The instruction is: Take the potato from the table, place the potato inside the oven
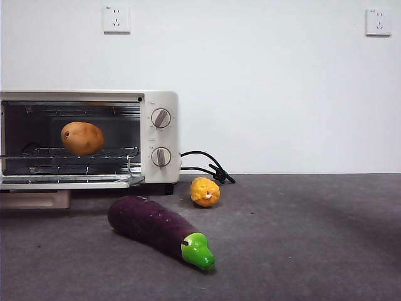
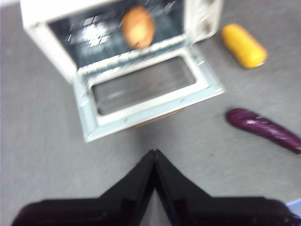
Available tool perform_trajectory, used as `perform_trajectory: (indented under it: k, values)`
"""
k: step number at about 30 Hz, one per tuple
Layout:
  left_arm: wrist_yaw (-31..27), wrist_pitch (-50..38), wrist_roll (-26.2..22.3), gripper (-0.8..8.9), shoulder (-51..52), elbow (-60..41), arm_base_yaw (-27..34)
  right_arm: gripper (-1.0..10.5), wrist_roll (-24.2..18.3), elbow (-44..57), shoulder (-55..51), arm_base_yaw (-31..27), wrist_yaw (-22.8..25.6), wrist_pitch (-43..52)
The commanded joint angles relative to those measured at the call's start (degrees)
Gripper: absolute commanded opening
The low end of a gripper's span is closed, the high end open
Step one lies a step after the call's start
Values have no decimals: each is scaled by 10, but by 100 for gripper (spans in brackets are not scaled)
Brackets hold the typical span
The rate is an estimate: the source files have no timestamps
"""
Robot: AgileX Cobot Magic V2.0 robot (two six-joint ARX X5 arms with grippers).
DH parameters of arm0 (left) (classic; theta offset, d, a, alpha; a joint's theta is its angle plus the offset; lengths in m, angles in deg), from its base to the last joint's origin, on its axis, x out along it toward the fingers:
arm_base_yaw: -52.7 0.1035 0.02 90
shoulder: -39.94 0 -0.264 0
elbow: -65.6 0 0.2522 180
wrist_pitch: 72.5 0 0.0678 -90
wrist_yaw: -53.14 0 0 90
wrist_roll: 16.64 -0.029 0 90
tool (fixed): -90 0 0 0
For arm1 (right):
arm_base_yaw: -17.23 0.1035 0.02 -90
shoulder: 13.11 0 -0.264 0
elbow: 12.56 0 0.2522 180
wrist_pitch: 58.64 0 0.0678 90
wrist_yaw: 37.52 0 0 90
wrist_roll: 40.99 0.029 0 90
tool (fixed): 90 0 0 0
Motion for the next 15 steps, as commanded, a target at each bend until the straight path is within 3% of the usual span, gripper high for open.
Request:
perform_trajectory:
  k: [1,10,15]
  values:
    - [-2,-11,-5,-8,-14,-4,31,-3,-19,-43,-9,10,-2,-15]
    - [49,-56,-5,-8,-78,-9,140,-4,-18,-31,-55,21,-18,-16]
    - [128,-108,-4,-8,-119,-50,211,-4,-23,108,-149,23,-21,-16]
